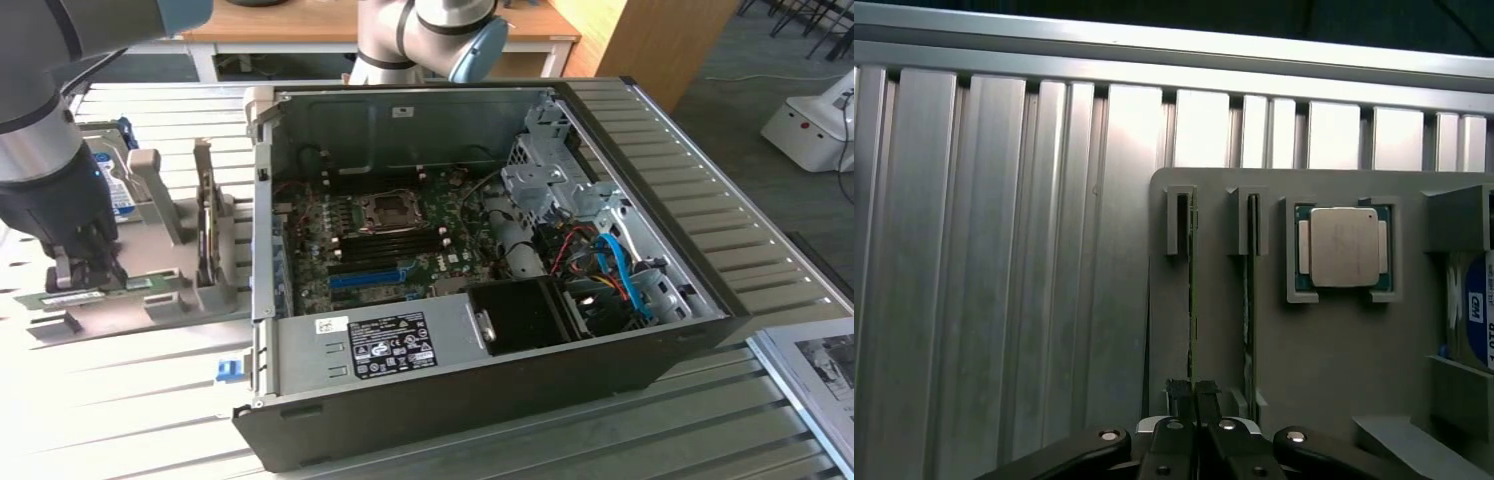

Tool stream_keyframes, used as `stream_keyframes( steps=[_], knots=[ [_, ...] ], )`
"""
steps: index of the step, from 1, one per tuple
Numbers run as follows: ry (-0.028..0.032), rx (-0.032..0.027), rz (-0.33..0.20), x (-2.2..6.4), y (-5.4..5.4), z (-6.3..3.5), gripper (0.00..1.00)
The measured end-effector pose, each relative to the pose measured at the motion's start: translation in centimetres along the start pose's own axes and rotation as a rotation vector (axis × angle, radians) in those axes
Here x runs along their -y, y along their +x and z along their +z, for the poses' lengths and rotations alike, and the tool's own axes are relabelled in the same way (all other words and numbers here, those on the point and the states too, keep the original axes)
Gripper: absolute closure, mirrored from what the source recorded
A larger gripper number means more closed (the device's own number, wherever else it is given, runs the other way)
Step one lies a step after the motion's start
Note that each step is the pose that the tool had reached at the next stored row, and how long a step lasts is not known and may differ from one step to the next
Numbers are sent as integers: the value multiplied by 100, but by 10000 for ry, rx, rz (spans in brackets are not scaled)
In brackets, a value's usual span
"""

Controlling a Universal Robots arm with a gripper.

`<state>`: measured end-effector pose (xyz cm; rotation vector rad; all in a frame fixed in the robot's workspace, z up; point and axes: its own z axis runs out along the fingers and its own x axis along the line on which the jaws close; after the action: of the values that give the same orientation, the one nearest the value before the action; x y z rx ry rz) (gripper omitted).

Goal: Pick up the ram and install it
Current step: 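Pick up the ram and move it above insertion slot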

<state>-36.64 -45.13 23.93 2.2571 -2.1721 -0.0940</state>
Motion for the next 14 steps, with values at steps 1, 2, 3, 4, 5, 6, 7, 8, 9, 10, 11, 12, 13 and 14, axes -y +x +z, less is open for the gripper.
stream_keyframes(
  steps=[1, 2, 3, 4, 5, 6, 7, 8, 9, 10, 11, 12, 13, 14],
  knots=[
    [-1, 0, 6, 1, 0, -15, 88],
    [0, 1, 11, 2, -1, -29, 88],
    [0, 1, 17, 4, -1, -46, 88],
    [0, 2, 22, 5, -2, -63, 88],
    [0, 4, 28, 7, -2, -82, 88],
    [1, 4, 32, 10, -3, -100, 88],
    [0, 5, 37, 12, -3, -118, 88],
    [2, 6, 43, 15, -4, -136, 88],
    [1, 7, 47, 17, -5, -155, 88],
    [1, 8, 51, 19, -6, -173, 88],
    [1, 7, 54, 21, -6, -193, 88],
    [1, 8, 56, 23, -7, -212, 88],
    [1, 8, 58, 24, -7, -232, 88],
    [2, 9, 60, 25, -8, -251, 88]
  ],
)
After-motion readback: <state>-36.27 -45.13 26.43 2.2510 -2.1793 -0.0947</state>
